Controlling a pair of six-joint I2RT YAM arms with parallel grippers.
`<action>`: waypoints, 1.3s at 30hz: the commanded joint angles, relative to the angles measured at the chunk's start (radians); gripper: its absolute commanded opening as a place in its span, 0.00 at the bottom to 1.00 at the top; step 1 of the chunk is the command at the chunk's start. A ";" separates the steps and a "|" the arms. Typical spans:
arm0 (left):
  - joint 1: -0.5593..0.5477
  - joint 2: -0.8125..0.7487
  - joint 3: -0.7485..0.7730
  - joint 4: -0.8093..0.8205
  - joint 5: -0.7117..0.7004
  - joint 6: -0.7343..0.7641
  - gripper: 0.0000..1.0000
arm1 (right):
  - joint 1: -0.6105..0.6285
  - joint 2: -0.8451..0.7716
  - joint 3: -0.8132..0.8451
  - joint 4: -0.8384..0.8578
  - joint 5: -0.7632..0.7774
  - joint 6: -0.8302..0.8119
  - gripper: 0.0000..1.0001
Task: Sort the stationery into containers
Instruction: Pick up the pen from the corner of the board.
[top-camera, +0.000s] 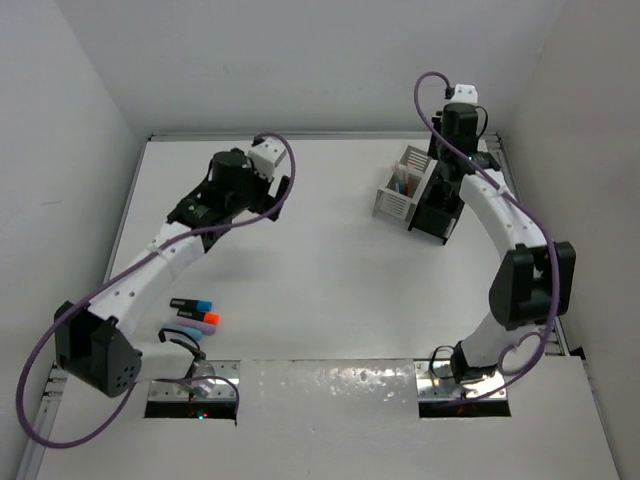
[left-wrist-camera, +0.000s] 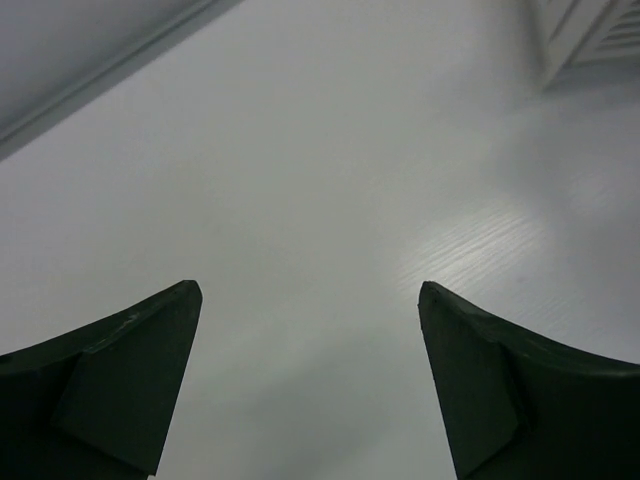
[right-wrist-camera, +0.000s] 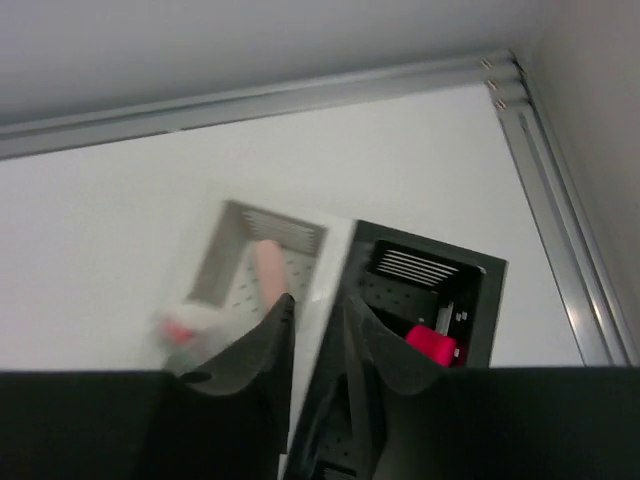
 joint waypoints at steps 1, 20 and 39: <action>0.109 0.105 0.131 -0.258 -0.086 0.036 0.86 | 0.120 -0.144 -0.041 -0.005 -0.146 -0.014 0.21; 0.459 -0.137 -0.345 -0.598 0.083 1.189 0.77 | 0.475 -0.294 -0.433 0.068 -0.241 0.024 0.50; 0.476 -0.045 -0.540 -0.428 0.128 1.276 0.72 | 0.490 -0.423 -0.578 0.065 -0.163 0.041 0.52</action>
